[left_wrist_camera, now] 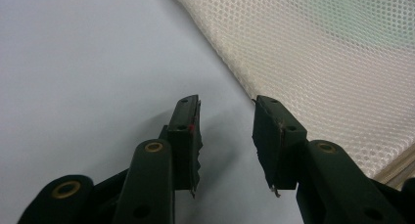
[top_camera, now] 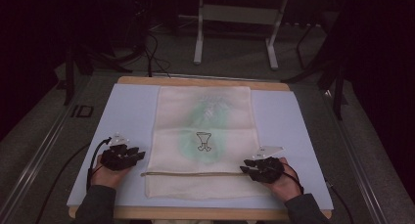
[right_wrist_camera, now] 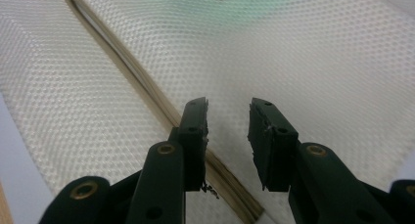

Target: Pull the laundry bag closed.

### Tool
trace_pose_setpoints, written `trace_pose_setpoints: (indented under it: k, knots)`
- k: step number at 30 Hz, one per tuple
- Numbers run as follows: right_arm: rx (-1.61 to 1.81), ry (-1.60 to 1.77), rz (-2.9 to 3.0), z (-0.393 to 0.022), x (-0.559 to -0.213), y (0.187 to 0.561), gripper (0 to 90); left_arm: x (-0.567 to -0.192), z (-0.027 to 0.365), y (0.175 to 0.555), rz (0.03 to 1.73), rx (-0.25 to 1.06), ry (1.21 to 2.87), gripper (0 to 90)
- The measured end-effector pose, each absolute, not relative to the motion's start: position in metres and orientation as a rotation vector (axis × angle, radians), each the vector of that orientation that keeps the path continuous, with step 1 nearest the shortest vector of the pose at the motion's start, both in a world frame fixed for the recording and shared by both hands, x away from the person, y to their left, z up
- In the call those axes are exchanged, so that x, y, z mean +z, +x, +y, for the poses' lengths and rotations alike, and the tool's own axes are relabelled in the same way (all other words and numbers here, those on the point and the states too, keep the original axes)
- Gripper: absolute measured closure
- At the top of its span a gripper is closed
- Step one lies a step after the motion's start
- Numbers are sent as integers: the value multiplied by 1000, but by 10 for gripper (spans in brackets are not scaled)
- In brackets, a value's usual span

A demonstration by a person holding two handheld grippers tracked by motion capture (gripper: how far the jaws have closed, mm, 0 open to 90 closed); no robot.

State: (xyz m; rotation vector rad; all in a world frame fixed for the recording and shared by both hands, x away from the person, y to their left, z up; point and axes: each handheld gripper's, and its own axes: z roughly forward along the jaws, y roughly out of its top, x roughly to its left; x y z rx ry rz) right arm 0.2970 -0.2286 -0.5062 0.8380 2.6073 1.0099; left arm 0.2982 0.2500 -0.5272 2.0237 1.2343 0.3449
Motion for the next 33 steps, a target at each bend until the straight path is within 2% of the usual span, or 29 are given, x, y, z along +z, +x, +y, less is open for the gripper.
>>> trace_pose_setpoints:
  k: [33]
  knots:
    - [1028,669,2702,-178,-504,302,668,-527,249,297,1216,343,2029,625]
